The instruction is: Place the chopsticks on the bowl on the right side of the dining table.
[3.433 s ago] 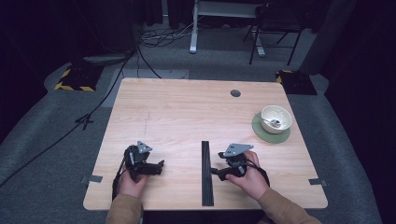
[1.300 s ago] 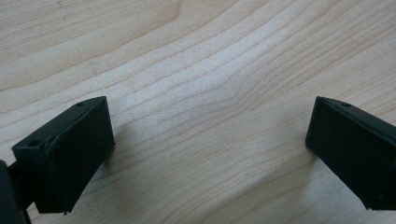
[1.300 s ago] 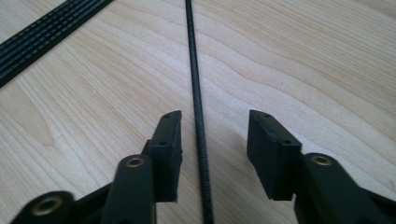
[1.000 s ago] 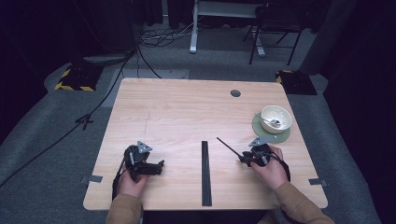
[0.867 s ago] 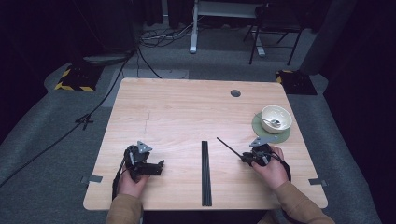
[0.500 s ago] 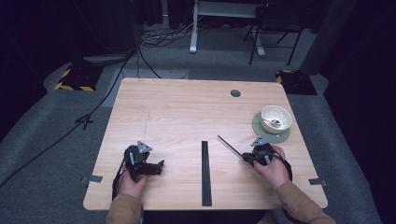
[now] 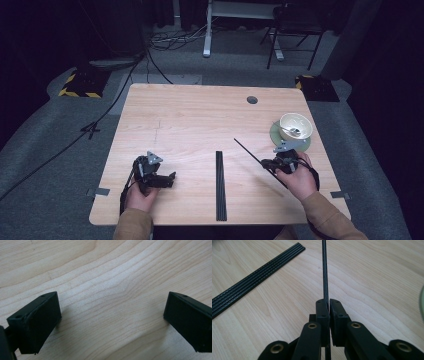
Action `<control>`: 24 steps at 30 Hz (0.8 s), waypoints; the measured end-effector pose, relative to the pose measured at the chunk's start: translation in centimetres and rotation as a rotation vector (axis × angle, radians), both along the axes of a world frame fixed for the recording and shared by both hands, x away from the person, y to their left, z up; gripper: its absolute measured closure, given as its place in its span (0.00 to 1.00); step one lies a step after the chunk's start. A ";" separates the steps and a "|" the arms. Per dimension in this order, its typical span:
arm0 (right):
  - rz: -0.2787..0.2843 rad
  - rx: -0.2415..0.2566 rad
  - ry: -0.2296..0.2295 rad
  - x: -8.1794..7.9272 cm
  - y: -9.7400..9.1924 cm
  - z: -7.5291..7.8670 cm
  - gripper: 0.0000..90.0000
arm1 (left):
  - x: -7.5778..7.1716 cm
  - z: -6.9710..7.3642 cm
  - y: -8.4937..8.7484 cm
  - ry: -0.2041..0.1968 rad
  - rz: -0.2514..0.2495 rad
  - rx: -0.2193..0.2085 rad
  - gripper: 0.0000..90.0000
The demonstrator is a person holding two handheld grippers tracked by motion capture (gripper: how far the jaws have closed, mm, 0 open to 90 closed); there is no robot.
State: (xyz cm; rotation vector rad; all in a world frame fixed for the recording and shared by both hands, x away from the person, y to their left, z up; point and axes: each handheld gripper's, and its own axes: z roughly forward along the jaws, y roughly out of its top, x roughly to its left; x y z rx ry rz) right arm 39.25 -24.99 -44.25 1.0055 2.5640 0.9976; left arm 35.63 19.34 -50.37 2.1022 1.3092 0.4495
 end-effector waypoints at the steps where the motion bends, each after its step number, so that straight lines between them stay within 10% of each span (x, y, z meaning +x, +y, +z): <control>1: 0.005 0.003 -0.006 0.1 -0.2 0.5 0.96 | -0.1 0.0 0.0 -0.002 -0.003 -0.001 0.02; 24: -0.003 0.040 -0.048 1.3 -2.9 6.7 0.96 | 0.2 0.0 -0.1 0.005 -0.012 0.005 0.01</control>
